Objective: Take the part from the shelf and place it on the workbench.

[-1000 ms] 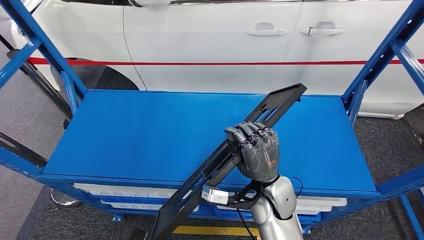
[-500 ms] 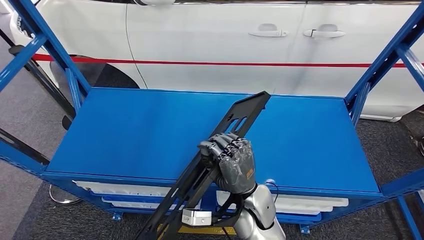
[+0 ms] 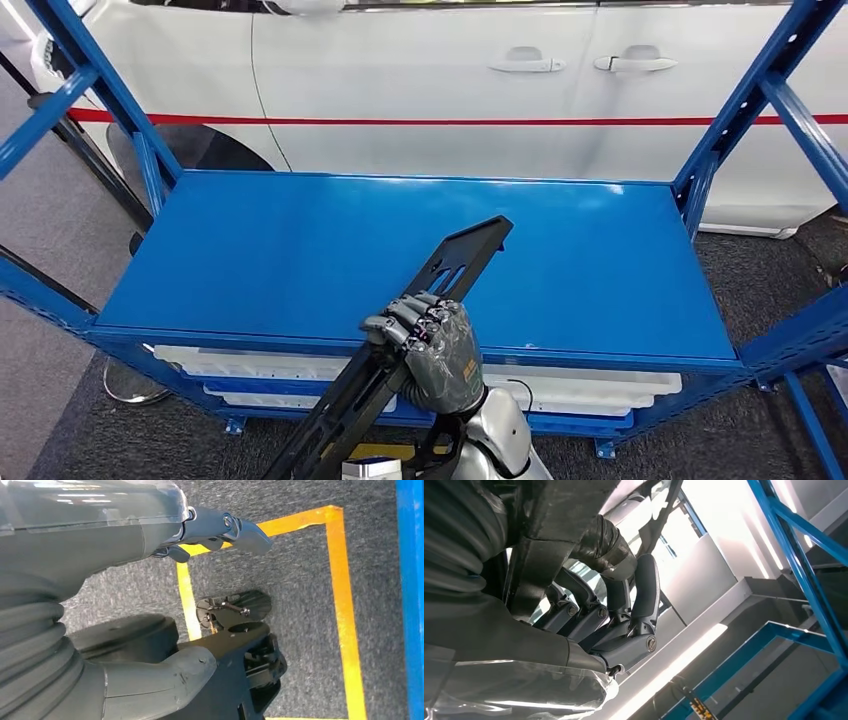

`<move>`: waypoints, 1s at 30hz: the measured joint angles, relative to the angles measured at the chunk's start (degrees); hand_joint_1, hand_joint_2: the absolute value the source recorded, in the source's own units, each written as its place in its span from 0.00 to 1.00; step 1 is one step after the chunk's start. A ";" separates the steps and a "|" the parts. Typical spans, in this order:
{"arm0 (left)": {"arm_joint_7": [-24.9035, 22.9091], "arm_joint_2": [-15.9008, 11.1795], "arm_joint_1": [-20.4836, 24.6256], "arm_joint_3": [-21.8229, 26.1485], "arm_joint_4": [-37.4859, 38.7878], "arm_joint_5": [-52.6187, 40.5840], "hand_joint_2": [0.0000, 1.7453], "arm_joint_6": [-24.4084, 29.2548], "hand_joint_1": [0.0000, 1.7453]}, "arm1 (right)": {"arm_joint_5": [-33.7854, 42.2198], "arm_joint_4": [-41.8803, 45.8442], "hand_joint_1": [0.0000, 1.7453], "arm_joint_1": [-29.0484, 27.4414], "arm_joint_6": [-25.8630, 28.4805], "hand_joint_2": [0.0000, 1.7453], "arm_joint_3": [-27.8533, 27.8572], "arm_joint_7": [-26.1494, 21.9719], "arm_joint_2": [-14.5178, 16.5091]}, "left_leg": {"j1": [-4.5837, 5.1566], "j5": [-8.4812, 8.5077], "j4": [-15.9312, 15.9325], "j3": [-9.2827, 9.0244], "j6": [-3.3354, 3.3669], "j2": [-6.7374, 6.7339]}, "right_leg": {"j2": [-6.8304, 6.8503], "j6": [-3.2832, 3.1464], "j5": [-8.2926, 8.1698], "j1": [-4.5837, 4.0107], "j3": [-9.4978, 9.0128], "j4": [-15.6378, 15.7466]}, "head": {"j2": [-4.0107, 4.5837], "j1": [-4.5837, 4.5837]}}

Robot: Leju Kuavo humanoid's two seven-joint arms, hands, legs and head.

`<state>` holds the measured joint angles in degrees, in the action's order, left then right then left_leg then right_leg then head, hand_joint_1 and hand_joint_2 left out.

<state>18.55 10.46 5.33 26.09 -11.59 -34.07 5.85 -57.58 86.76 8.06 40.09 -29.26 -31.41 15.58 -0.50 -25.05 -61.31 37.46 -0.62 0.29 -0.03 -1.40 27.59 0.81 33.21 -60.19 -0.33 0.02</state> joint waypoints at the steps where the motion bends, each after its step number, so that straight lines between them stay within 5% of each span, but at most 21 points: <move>1: -0.01 0.00 0.04 0.06 -0.01 0.00 1.00 -0.09 0.00 | -0.07 -0.10 1.00 0.01 0.00 1.00 -0.09 -0.01 -0.01 | -0.12 -2.34 -2.48 0.90 -0.30 -0.01 | 0.12 -0.30 -0.59 0.09 0.61 0.12 | 0.00 0.01; 3: 0.01 0.02 0.16 0.12 -0.01 -0.04 1.00 -0.39 0.00 | -0.56 -0.36 1.00 -0.01 -0.01 1.00 -0.18 -0.04 -0.04 | -0.25 -7.61 -9.45 2.85 -0.77 -0.04 | 0.21 -0.55 -1.69 0.00 2.11 0.09 | 0.00 0.01; 5: 0.01 0.03 0.37 0.15 -0.02 -0.09 1.00 -0.71 0.00 | -1.30 -0.73 1.00 -0.08 -0.02 1.00 -0.18 -0.05 -0.10 | -0.27 -9.94 -13.14 2.57 -0.92 -0.04 | 0.26 -0.48 -2.81 -0.10 3.71 -0.04 | 0.00 0.01; 6: 0.01 0.03 0.50 0.15 -0.02 -0.11 1.00 -0.82 0.00 | -1.58 -0.89 1.00 -0.11 -0.01 1.00 -0.18 -0.06 -0.13 | -0.27 -9.58 -11.73 0.68 -0.84 -0.04 | 0.28 -0.41 -3.36 -0.11 4.43 -0.10 | 0.00 0.01; 9: 0.01 0.03 1.13 0.17 -0.02 -0.11 1.00 -0.92 0.00 | -1.93 -1.08 1.00 -0.14 0.00 1.00 -0.19 -0.05 -0.14 | -0.04 -6.96 0.20 -8.21 -0.05 -0.03 | 0.29 0.11 -4.99 -0.16 5.87 -0.12 | 0.00 0.01; 11: 0.07 0.07 1.53 0.18 -0.03 -0.10 1.00 -0.95 0.00 | -2.05 -1.09 1.00 -0.13 0.00 1.00 -0.21 -0.05 -0.15 | 0.36 -6.27 3.78 -10.11 0.73 0.04 | 0.31 0.85 -6.02 -0.13 6.07 0.20 | 0.00 0.02; 14: 0.11 0.16 1.55 0.21 -0.04 -0.13 1.00 -1.01 0.00 | -2.12 -1.13 1.00 -0.13 0.00 1.00 -0.22 -0.05 -0.20 | 0.35 -4.21 4.18 -9.27 1.88 -0.09 | 0.20 1.95 -6.96 -0.12 6.30 0.77 | 0.00 0.03; 16: 0.19 0.30 1.61 0.23 -0.04 -0.25 1.00 -1.13 0.00 | -2.36 -1.13 1.00 -0.17 0.00 1.00 -0.19 0.08 -0.27 | 0.08 -2.37 4.71 -8.08 2.76 -0.43 | 0.03 2.36 -3.29 -0.15 7.49 -1.87 | 0.00 -0.01; 18: 0.29 0.43 1.78 0.23 -0.04 -0.55 1.00 -1.39 0.00 | -3.01 -1.20 1.00 -0.11 0.00 1.00 -0.07 0.93 -0.32 | 0.18 -0.94 4.62 -6.30 3.22 -0.62 | 0.00 2.55 2.94 -0.06 9.11 -8.73 | 0.00 -0.03; 19: 0.27 0.46 1.84 0.23 -0.04 -0.75 1.00 -1.51 0.00 | -3.50 -1.31 1.00 0.08 0.00 1.00 -0.02 1.86 -0.32 | 0.25 -0.31 4.49 -5.36 3.21 -0.66 | 0.01 2.64 4.70 -0.06 9.55 -12.14 | 0.00 -0.03; 21: 0.11 0.49 2.05 0.23 -0.04 -1.25 1.00 -1.76 0.00 | -4.88 -1.77 1.00 1.23 0.00 1.00 -0.01 4.93 -0.28 | 0.32 0.86 4.06 -3.41 3.04 -0.79 | 0.02 2.67 3.98 -0.06 8.12 -14.40 | 0.00 -0.02; 23: -0.10 0.50 2.54 0.20 -0.04 -1.82 1.00 -2.10 0.00 | -5.92 -2.45 1.00 3.69 0.00 1.00 -0.08 8.66 -0.24 | 0.35 1.87 3.29 -1.48 2.71 -0.84 | 0.02 2.38 1.78 -0.07 2.87 -9.21 | 0.00 -0.01; 25: -0.28 0.56 3.15 0.11 -0.07 -2.34 1.00 -2.42 0.00 | -5.79 -3.25 1.00 6.98 0.00 1.00 -0.28 11.81 -0.25 | 0.47 2.74 2.51 -0.13 2.16 -0.81 | -0.03 1.86 2.23 -0.32 -2.34 -1.98 | 0.00 0.02; 26: -0.37 0.60 3.41 0.07 -0.08 -2.46 1.00 -2.51 0.00 | -5.42 -3.72 1.00 8.58 0.00 1.00 -0.39 13.00 -0.27 | 0.50 3.20 2.36 0.20 1.82 -0.80 | -0.06 1.58 2.77 -0.47 -3.50 0.00 | 0.00 0.03; 28: -0.46 0.62 3.69 0.03 -0.08 -2.52 1.00 -2.61 0.00 | -4.64 -4.86 1.00 11.25 -0.01 1.00 -0.61 14.81 -0.36 | 0.41 4.10 2.46 0.60 1.07 -0.72 | 0.02 0.85 2.18 -0.54 -3.24 0.96 | 0.00 0.02; 30: -0.49 0.62 3.72 0.03 -0.08 -2.44 1.00 -2.61 0.00 | -4.28 -5.88 1.00 13.01 -0.03 1.00 -0.78 15.64 -0.44 | 0.22 2.12 1.02 1.57 0.42 -0.51 | 0.24 -0.08 0.76 -0.31 -2.20 1.38 | 0.00 0.02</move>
<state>18.06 11.08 9.05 26.12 -11.67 -36.51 3.24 -61.86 80.88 21.07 40.06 -30.04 -15.77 15.14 -0.28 -22.94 -60.29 39.04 -0.21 -0.22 0.21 -1.49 28.35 0.51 31.00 -58.82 -0.33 0.04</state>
